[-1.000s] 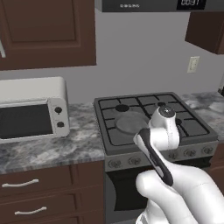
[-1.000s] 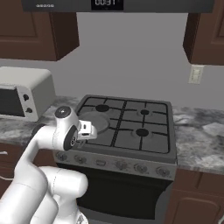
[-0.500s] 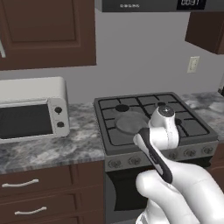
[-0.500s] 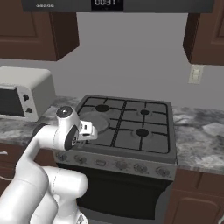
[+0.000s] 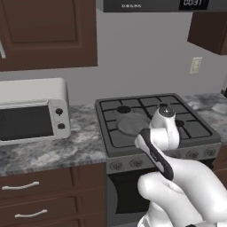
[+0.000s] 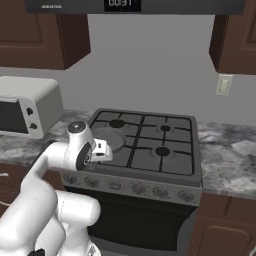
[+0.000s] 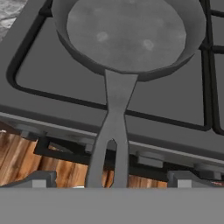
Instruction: Move the pot and pan from the stove into the sink.
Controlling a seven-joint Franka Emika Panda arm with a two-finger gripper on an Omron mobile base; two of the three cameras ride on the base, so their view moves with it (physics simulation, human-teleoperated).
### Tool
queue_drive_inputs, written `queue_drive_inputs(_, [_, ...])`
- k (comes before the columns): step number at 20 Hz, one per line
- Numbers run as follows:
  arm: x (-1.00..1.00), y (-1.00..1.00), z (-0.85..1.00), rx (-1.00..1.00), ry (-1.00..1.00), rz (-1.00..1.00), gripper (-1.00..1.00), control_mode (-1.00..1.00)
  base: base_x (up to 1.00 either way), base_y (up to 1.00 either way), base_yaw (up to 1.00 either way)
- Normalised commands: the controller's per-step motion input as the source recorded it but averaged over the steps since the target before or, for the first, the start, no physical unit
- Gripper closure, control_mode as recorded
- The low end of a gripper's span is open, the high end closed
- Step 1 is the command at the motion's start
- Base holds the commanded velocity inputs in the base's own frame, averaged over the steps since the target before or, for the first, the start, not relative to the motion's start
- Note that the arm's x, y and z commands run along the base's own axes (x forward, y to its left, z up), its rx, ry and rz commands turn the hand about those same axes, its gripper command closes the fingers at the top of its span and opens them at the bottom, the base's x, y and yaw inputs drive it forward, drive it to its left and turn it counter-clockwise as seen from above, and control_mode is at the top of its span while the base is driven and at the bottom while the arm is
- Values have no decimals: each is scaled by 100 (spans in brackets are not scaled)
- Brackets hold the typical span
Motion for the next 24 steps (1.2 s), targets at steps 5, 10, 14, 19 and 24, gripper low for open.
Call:
queue_drive_inputs(5, [0,0,-52,0,-1,0,-100,-100,0,0,0])
queue_drive_inputs(10, [0,2,-45,0,-6,-2,-100,-100,0,0,0])
queue_drive_inputs(14, [0,6,-39,0,-12,-4,-100,-100,0,0,0])
queue_drive_inputs(19, [-2,9,-16,0,-14,-7,-100,-100,0,0,0])
queue_drive_inputs(24, [-20,13,-21,0,-9,-7,-100,-100,0,0,0])
